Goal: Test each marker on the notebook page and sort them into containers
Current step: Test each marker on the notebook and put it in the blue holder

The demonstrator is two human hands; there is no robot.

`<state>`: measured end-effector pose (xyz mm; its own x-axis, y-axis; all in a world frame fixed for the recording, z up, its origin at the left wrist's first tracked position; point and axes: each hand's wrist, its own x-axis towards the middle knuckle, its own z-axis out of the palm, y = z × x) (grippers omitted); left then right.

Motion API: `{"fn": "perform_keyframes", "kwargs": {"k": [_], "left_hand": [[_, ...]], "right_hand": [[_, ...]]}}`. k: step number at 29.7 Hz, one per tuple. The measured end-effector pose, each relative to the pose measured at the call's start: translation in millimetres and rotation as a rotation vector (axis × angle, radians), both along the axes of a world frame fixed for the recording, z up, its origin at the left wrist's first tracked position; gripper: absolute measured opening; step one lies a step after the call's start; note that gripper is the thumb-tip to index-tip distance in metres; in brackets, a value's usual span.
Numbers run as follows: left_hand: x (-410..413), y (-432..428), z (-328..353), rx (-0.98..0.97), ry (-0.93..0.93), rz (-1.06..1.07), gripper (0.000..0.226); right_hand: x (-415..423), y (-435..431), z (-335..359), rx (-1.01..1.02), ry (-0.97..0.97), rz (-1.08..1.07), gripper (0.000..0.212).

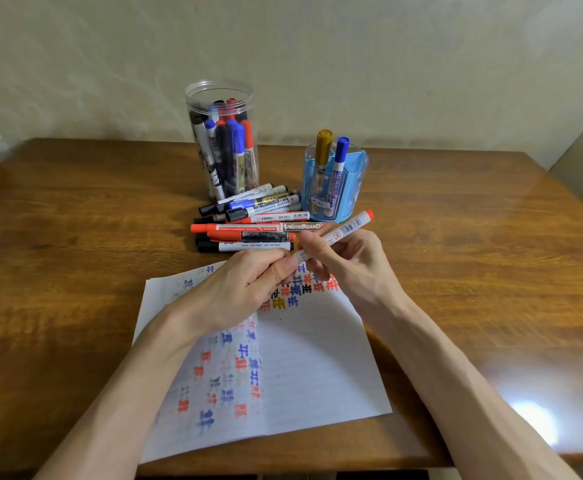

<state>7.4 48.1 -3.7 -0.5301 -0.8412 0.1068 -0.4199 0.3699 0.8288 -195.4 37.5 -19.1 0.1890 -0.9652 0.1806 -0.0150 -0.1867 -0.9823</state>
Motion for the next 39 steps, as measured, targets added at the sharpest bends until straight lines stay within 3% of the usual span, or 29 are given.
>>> {"fn": "perform_keyframes", "kwargs": {"k": [7,16,19,24,32,37,39], "left_hand": [[2.5,-1.1,-1.3,0.086,0.073,-0.015,0.038],[0.3,-3.1,-21.4,-0.322,-0.142,0.227,0.002],[-0.5,-1.8,-22.1,-0.362,-0.176,0.208,0.008],[0.0,-1.6,-17.2,-0.197,-0.087,0.130,0.028],[-1.7,-0.1,-7.3,-0.121,-0.034,0.075,0.030],[40.7,-0.7,-4.3,-0.129,0.039,0.201,0.031],[45.9,-1.4,-3.9,-0.152,0.033,0.253,0.026]], "right_hand": [[1.7,1.6,1.1,-0.001,-0.030,0.005,0.027],[18.2,6.1,-5.7,0.063,-0.051,-0.121,0.043],[18.1,4.9,-7.2,0.059,-0.049,-0.124,0.037],[13.0,7.4,-1.2,0.039,-0.070,-0.073,0.026],[13.7,8.8,3.1,-0.009,-0.059,-0.035,0.020],[-41.2,-15.8,10.9,0.021,-0.211,-0.326,0.030],[-42.5,-15.5,9.7,0.037,-0.151,-0.293,0.025]]}}
